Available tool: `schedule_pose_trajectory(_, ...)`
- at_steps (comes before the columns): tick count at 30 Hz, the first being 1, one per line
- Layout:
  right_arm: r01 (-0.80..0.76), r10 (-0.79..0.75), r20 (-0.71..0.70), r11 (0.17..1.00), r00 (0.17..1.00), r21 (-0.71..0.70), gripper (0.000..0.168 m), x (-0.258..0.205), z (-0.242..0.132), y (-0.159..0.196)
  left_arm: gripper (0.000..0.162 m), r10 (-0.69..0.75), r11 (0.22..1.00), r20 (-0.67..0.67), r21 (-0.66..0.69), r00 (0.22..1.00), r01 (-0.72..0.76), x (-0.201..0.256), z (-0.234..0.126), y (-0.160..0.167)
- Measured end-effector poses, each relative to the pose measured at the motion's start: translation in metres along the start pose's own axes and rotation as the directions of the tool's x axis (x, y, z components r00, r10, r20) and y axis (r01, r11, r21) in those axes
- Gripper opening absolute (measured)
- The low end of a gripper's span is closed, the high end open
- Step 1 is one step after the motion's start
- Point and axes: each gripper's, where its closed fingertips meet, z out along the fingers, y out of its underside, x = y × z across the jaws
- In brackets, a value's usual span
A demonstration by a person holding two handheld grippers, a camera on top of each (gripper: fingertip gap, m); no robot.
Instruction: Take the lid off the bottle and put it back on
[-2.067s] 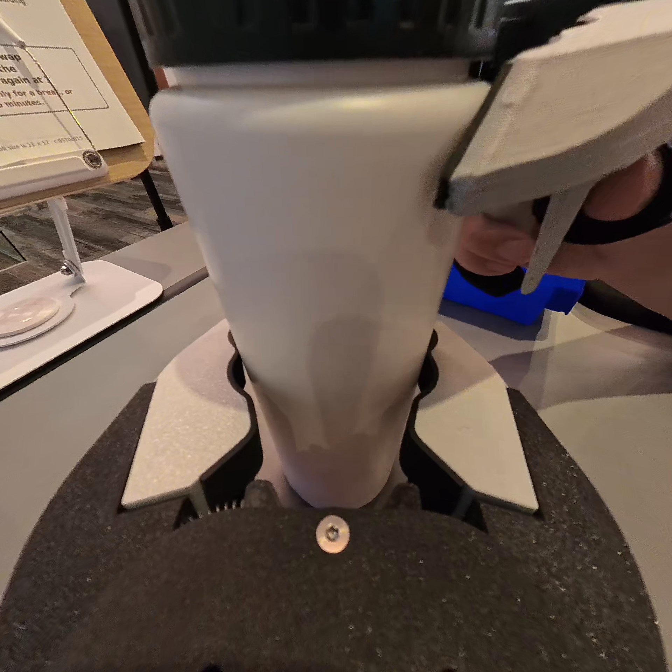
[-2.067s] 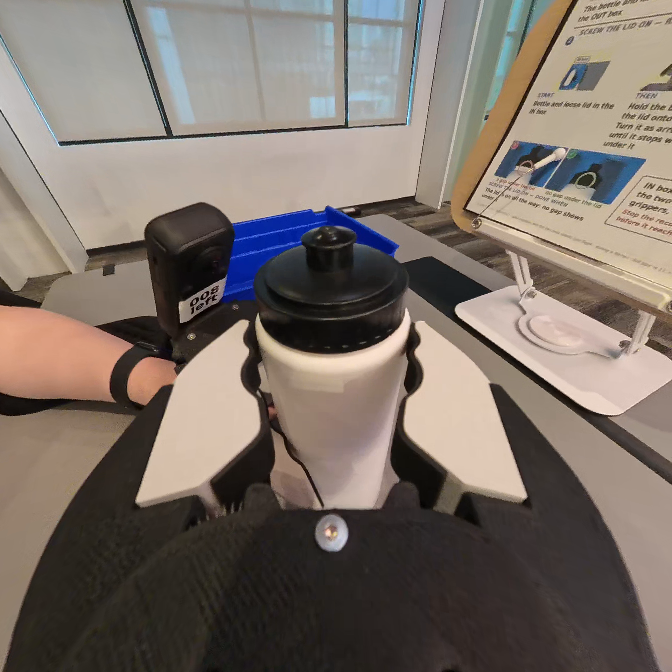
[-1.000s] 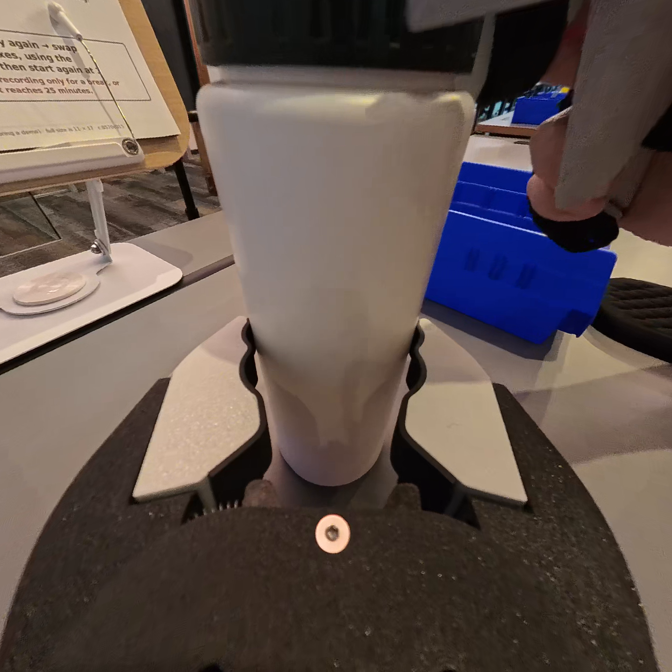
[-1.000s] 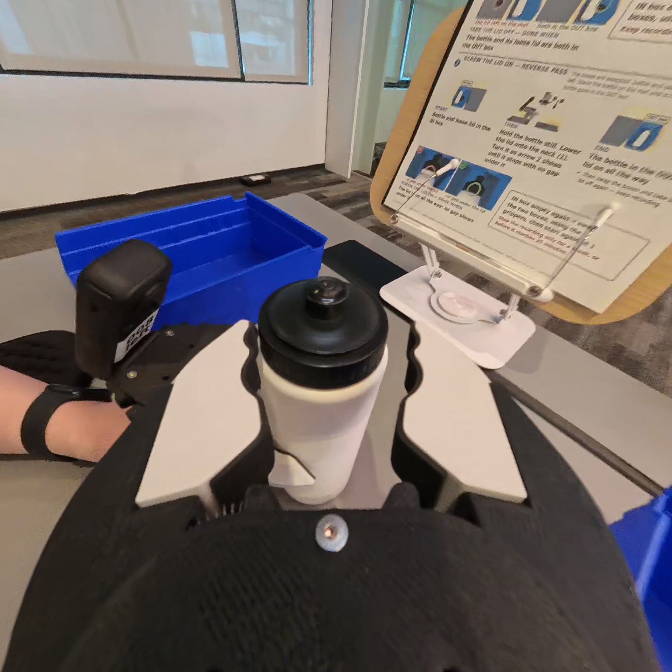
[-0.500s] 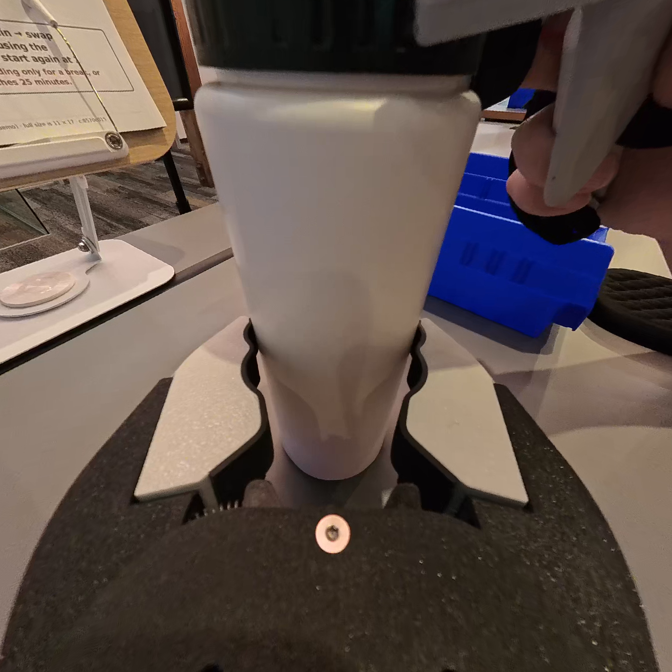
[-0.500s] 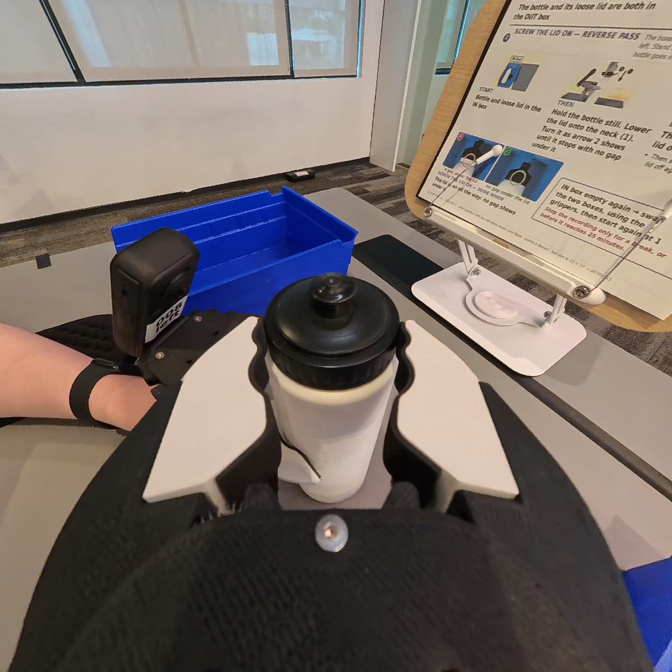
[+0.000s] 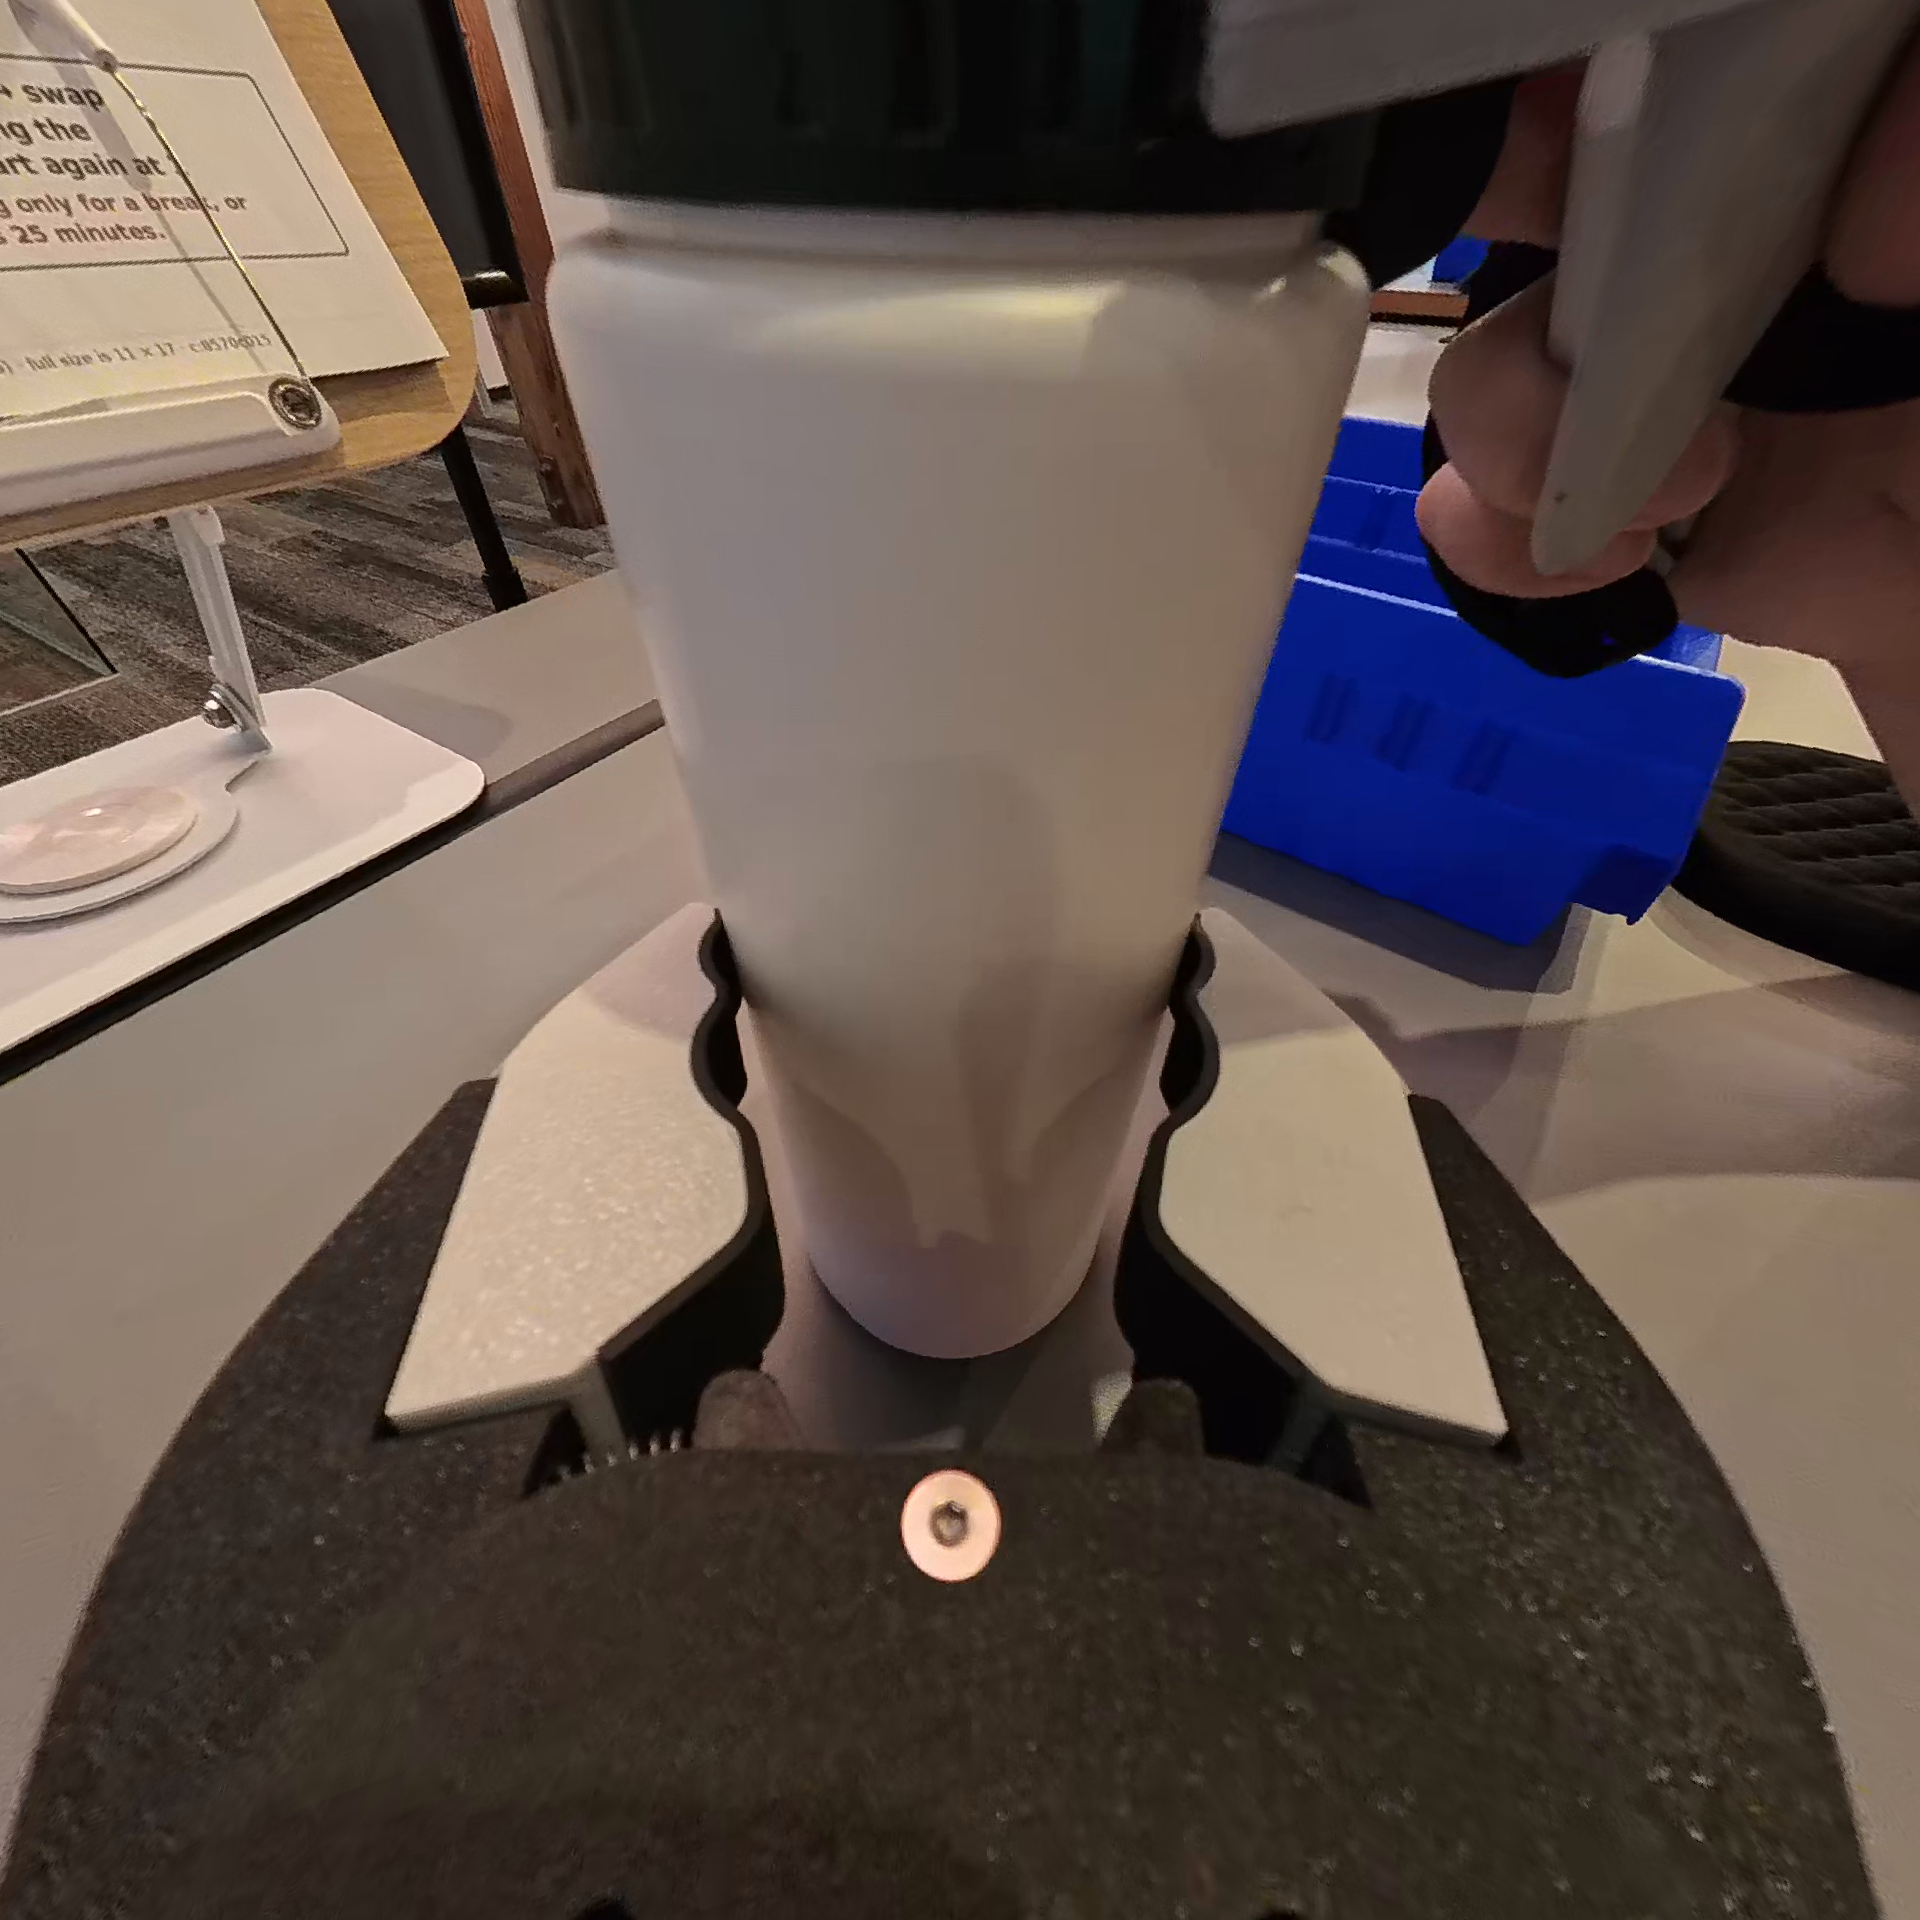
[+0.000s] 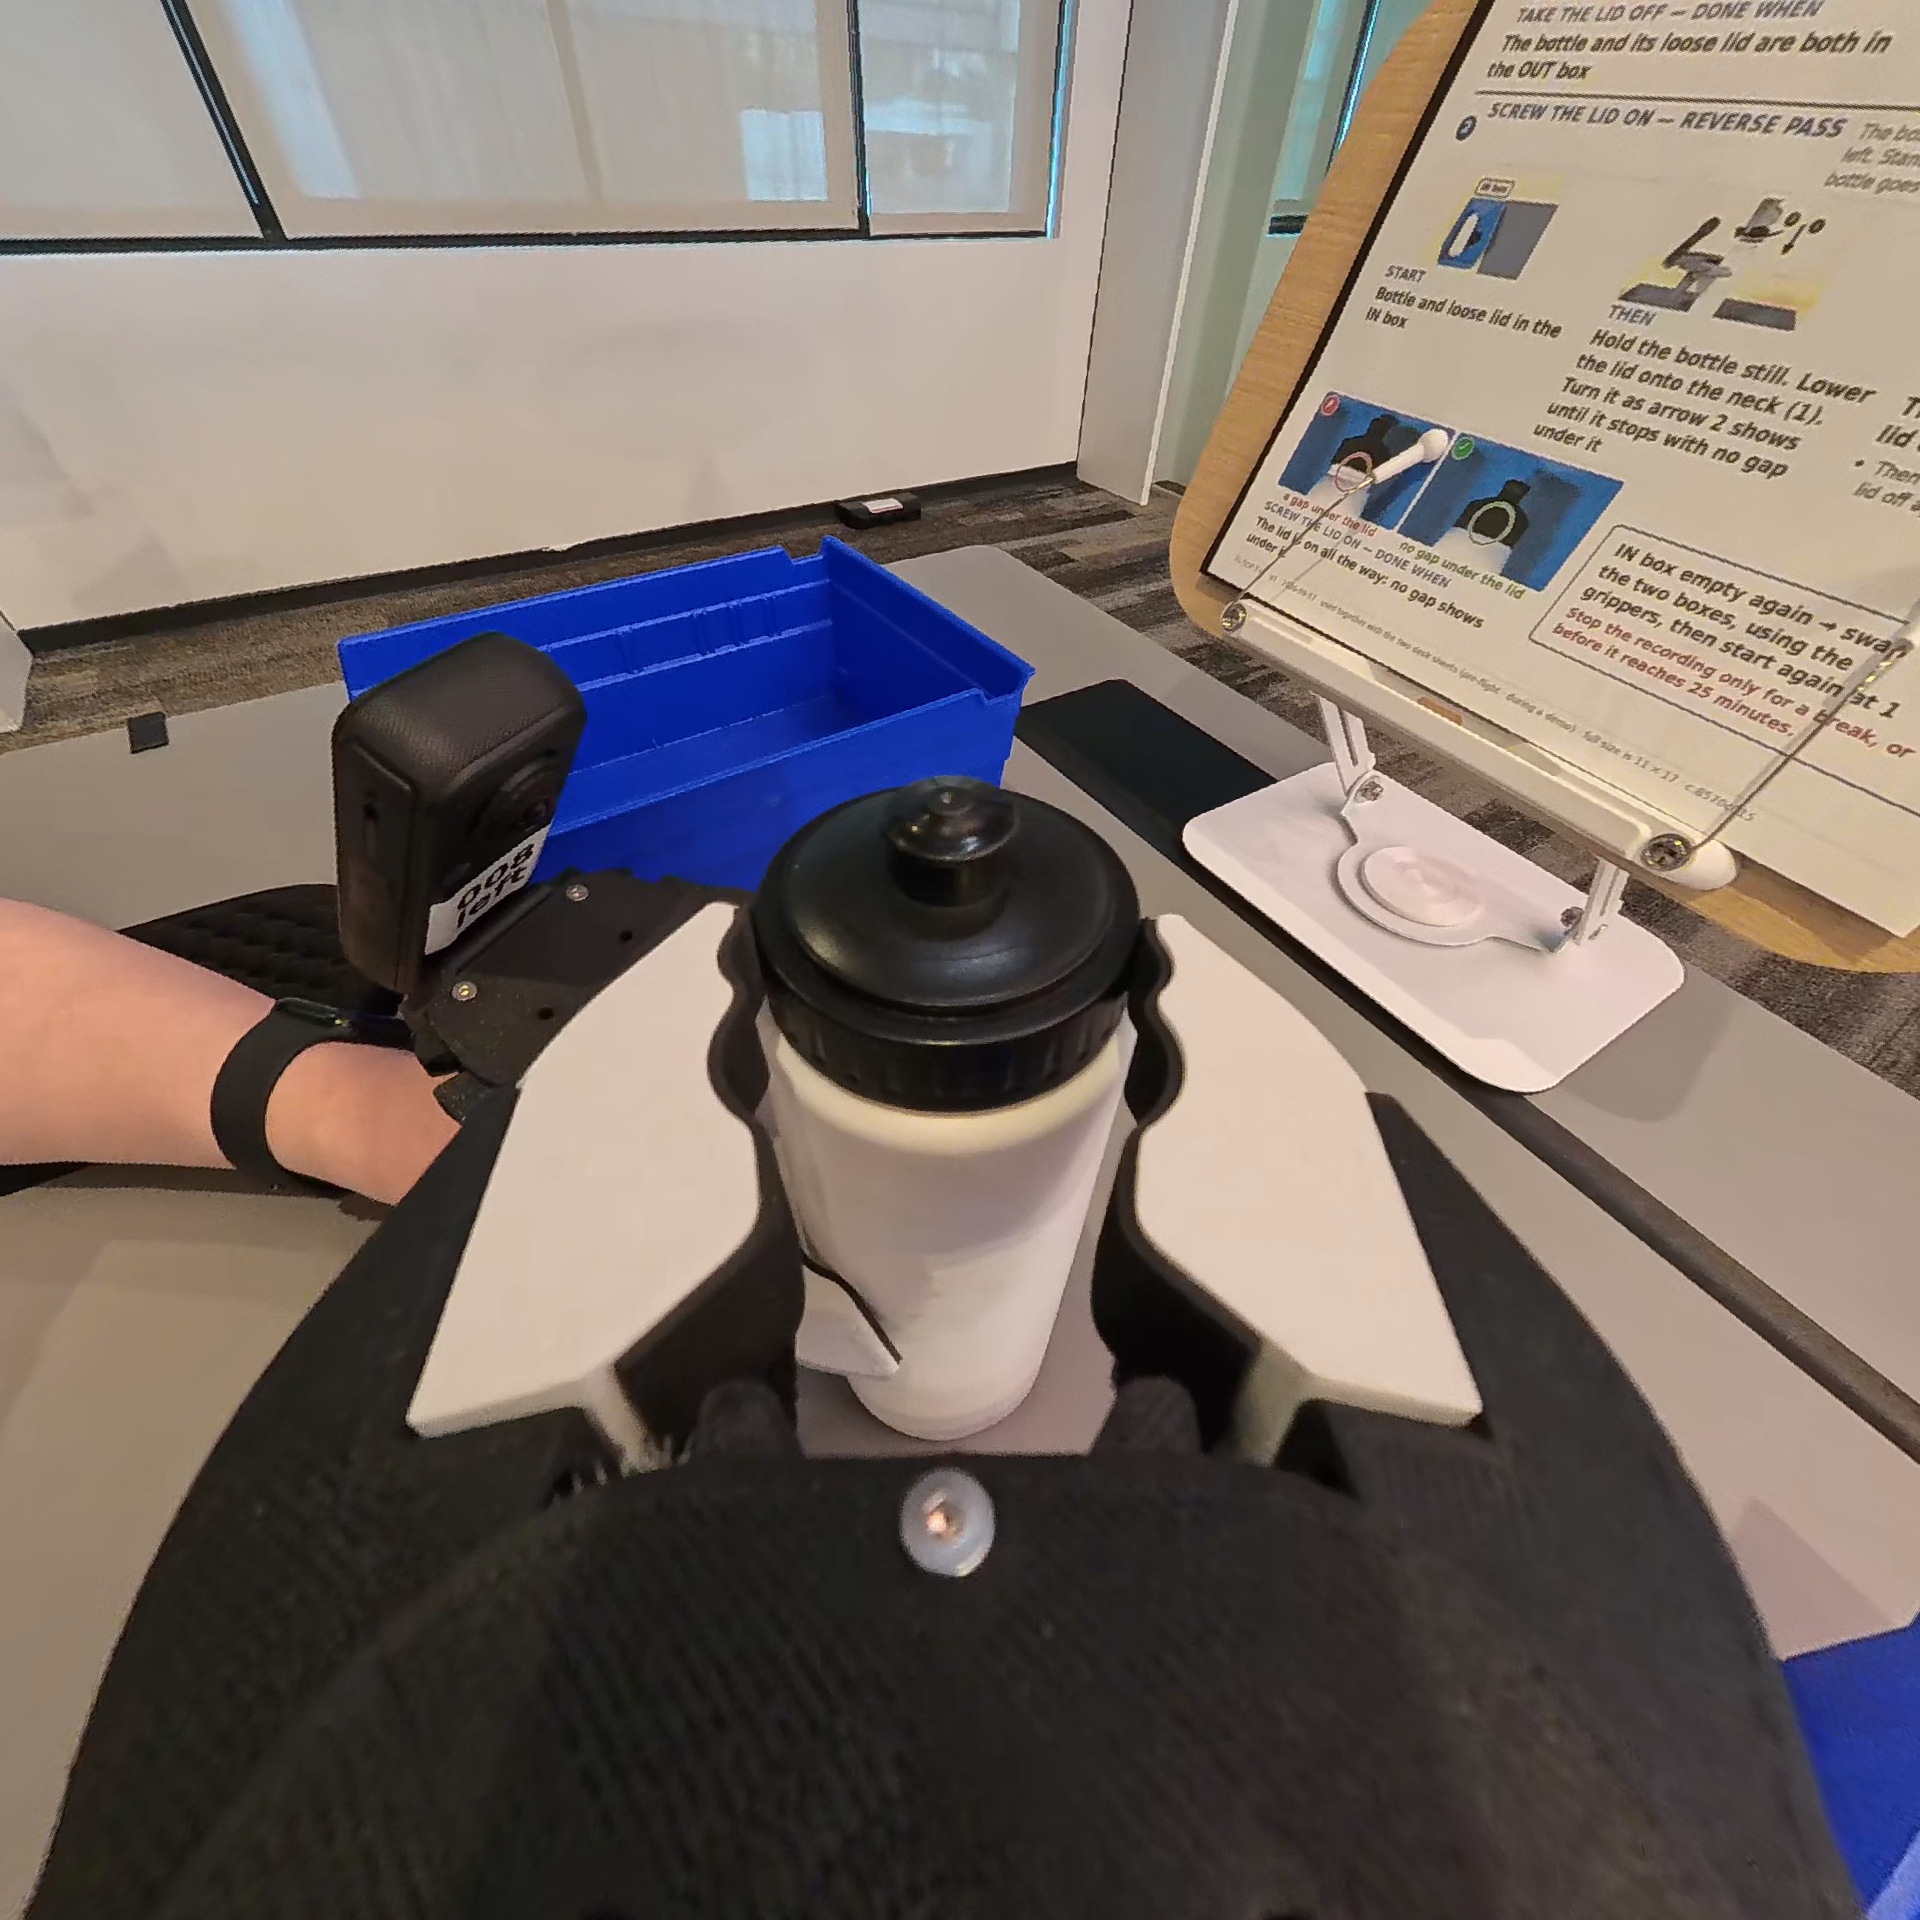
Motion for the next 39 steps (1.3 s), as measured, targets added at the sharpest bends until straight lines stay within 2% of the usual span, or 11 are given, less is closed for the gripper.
schedule_pose_trajectory(11,0.003,-0.004,0.046,1.0,0.999,0.013,0.07,0.001,-0.002,0.0,0.079,0.013,1.0,-0.029,0.0,1.0,-0.013,0.002,0.0,0.0)
schedule_pose_trajectory(21,-0.025,0.025,0.087,1.0,0.996,0.002,0.071,-0.002,-0.001,0.0,0.084,0.05,0.998,-0.018,0.038,0.999,-0.049,0.002,0.003,-0.006)
schedule_pose_trajectory(25,-0.033,0.032,0.066,0.999,0.997,0.01,0.071,-0.001,-0.002,-0.001,0.083,0.033,0.999,-0.024,0.003,0.999,-0.033,0.002,0.003,-0.005)
schedule_pose_trajectory(26,-0.044,0.043,0.059,0.999,0.997,0.02,0.072,-0.003,-0.001,-0.003,0.083,0.037,0.999,-0.02,0.0,0.999,-0.037,0.003,0.003,-0.005)
schedule_pose_trajectory(29,-0.06,0.06,-0.006,0.998,0.998,0.011,0.092,-0.003,0.005,-0.001,0.083,0.058,0.998,-0.008,-0.009,0.998,-0.058,0.009,0.004,-0.005)
schedule_pose_trajectory(33,-0.011,0.012,-0.057,1.0,0.998,0.022,0.086,-0.005,0.006,0.0,0.083,0.035,0.999,-0.017,-0.023,0.999,-0.035,0.021,0.006,-0.005)
schedule_pose_trajectory(39,-0.034,0.034,0.028,0.999,0.999,-0.005,0.083,-0.006,0.004,0.003,0.083,0.055,0.998,-0.021,-0.035,0.998,-0.056,0.019,0.006,-0.004)
